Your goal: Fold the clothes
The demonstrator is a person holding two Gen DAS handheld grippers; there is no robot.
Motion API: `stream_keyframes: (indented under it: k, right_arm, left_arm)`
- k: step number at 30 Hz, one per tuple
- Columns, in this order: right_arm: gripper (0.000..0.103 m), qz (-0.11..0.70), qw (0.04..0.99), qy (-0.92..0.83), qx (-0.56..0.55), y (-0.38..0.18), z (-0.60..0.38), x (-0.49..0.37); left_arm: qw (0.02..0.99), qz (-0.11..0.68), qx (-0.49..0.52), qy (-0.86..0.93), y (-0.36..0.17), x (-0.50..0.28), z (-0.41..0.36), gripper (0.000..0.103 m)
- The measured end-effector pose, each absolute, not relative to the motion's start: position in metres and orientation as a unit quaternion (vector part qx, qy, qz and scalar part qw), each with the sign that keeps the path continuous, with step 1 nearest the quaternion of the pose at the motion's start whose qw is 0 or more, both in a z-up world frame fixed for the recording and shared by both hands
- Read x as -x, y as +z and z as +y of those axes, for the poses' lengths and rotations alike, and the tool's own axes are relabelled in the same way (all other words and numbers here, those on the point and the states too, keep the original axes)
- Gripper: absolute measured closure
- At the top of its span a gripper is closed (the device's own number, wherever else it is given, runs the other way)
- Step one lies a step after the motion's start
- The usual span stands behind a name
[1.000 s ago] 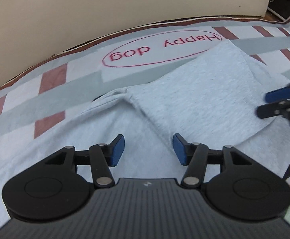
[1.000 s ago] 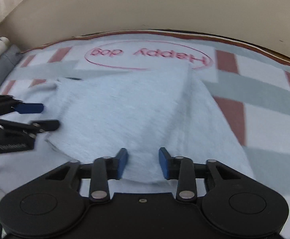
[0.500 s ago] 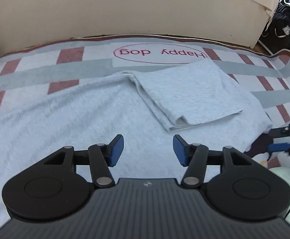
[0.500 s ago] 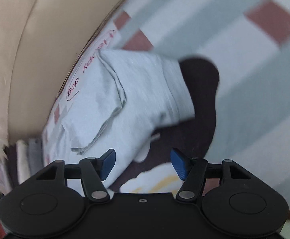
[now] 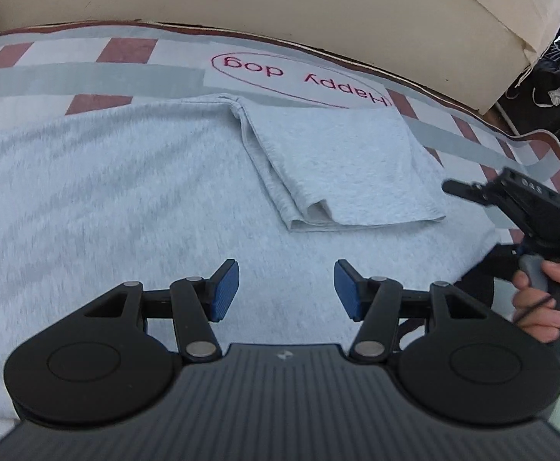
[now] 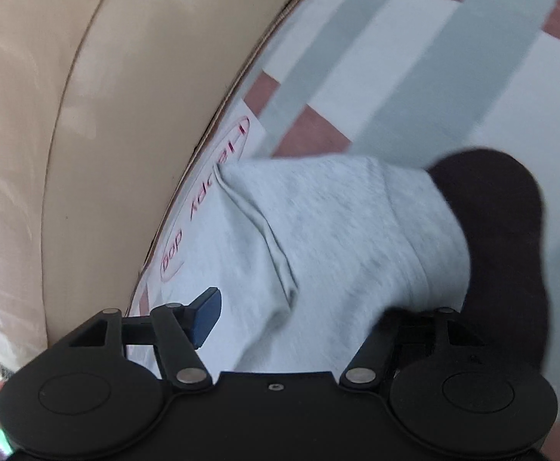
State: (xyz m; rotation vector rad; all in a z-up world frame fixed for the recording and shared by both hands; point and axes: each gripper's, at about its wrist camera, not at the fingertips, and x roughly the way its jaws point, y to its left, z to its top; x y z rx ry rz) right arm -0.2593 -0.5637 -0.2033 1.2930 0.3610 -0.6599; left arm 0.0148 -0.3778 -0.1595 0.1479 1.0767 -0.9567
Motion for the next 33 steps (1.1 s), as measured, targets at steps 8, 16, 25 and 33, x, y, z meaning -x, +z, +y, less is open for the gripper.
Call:
stream_keyframes:
  k: [8, 16, 25, 33]
  right_arm:
    - [0.086, 0.224, 0.807, -0.32, -0.442, -0.179, -0.547, 0.243]
    - [0.087, 0.271, 0.927, -0.233, -0.113, -0.094, -0.468, 0.172]
    - [0.087, 0.388, 0.921, -0.01, 0.027, -0.134, -0.35, 0.076]
    - [0.088, 0.415, 0.907, -0.007, 0.065, -0.153, -0.335, 0.071]
  left_arm:
    - [0.755, 0.508, -0.085, -0.405, -0.149, -0.036, -0.356, 0.049]
    - [0.76, 0.499, -0.016, -0.416, -0.117, -0.096, -0.298, 0.047]
    - [0.763, 0.547, 0.064, -0.339, -0.17, -0.138, -0.253, 0.049]
    - [0.77, 0.541, 0.065, -0.332, -0.18, -0.159, -0.245, 0.047]
